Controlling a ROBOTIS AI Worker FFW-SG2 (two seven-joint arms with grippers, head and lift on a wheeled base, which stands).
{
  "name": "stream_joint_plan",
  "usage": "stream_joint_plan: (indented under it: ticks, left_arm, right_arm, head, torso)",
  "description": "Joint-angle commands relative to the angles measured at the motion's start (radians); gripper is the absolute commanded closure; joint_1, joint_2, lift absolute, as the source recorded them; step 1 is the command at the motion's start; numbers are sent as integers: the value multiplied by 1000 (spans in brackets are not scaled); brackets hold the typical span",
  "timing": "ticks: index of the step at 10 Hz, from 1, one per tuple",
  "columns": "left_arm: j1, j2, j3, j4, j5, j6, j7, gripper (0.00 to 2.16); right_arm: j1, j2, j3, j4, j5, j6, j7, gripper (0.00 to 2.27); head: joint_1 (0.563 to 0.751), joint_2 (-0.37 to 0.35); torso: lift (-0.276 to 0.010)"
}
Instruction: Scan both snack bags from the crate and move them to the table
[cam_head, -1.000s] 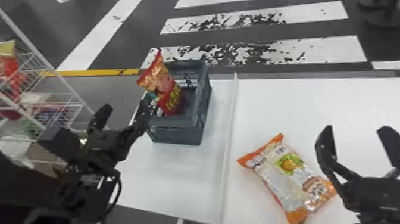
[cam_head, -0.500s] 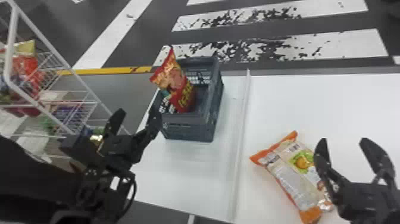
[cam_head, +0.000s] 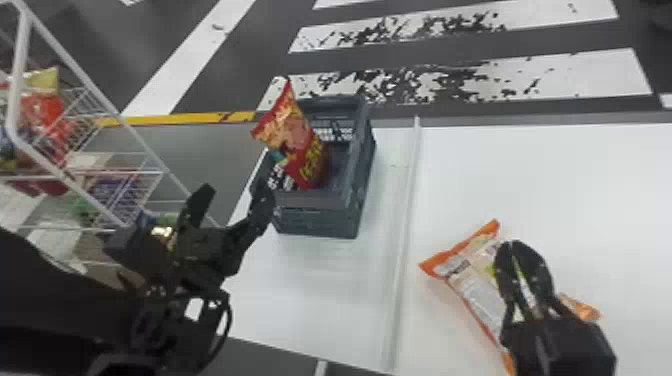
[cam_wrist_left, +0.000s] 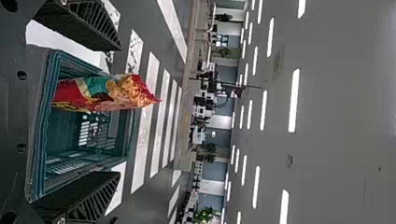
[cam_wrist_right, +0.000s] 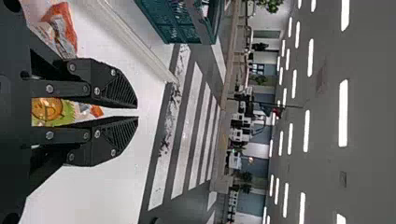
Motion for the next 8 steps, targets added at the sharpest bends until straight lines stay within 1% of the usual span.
stream_joint_plan:
  ticks: [1,2,3,5,8]
  left_arm:
    - [3,-3,-3,0,4,-1,-2,36]
    - [5,-3,-9,0,4,-1,-2,36]
    - [8,-3,-10,-3,4,-7,-2,36]
    - [17,-3,-10,-5,4,-26,-2,36]
    - [23,-3,-13,-6,4,-32,-2,36]
  right_arm:
    - [-28,0,37,42,-20,32,1,2253]
    - [-49,1,57,68,-21,75,15,2253]
    - [-68,0,64,94,-29,87,16,2253]
    - [-109,0,53,158,-64,84,50,2253]
    - [-164,1,28,215,-122,71,50,2253]
  head:
    - [695,350]
    - [695,350]
    - [695,350]
    - [695,350]
    - [695,350]
  torso:
    - [-87]
    - [-87]
    - [-87]
    - [-87]
    - [-87]
